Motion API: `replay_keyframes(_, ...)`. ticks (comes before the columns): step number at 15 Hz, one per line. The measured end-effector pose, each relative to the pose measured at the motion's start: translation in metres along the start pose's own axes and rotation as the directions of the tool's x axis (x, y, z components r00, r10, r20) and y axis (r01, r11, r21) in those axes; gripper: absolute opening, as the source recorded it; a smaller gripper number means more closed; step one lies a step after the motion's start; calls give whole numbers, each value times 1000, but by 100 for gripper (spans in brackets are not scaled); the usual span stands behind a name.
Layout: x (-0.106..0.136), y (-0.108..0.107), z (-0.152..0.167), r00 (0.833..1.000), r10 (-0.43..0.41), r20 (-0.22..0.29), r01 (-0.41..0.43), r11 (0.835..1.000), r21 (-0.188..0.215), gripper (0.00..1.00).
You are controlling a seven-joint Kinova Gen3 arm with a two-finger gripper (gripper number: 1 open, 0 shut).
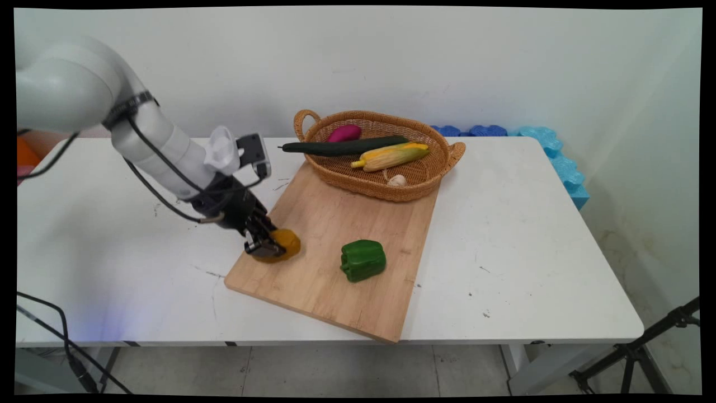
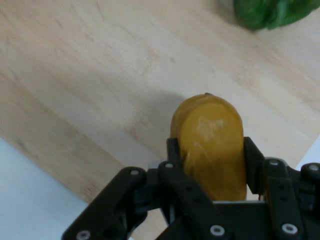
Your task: Place the picked object in the vegetable basket
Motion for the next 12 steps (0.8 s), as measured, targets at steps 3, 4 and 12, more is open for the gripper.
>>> replay_keyframes(3, 18, -6, -24, 999, 27, -29, -27, 1000, -4, 0)
replay_keyframes(4, 29, -9, -33, 998, 34, -46, -34, 999, -6, 0)
replay_keyframes(12, 116, -40, -60, 987, 45, -156, -41, 999, 32, 0)
